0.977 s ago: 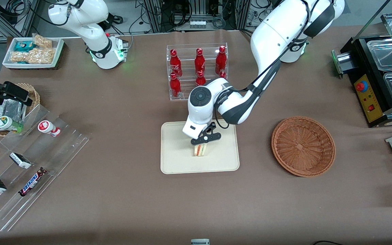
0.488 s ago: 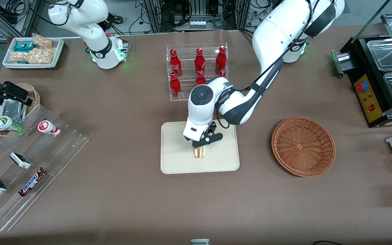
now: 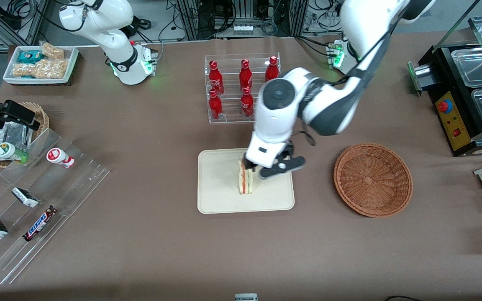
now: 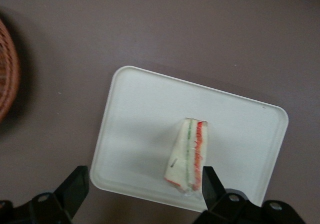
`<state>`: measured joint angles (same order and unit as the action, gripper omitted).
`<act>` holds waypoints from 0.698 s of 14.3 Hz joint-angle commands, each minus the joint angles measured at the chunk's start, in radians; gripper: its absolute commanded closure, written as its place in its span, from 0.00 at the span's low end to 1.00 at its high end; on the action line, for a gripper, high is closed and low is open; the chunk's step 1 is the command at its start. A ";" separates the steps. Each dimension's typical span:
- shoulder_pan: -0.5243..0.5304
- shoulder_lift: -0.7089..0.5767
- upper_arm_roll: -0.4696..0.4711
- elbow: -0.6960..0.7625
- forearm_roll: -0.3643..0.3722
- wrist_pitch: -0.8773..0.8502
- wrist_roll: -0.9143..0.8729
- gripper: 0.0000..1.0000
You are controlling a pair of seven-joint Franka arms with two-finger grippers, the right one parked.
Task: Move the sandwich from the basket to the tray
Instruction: 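Open the left gripper to release the sandwich onto the tray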
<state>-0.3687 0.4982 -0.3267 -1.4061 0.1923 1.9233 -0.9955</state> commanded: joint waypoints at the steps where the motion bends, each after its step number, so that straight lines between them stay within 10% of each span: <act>1: 0.103 -0.088 -0.003 -0.117 -0.036 -0.072 0.231 0.00; 10: 0.365 -0.341 -0.002 -0.344 -0.099 -0.102 0.627 0.00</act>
<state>-0.0598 0.2644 -0.3225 -1.6554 0.1213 1.8366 -0.4614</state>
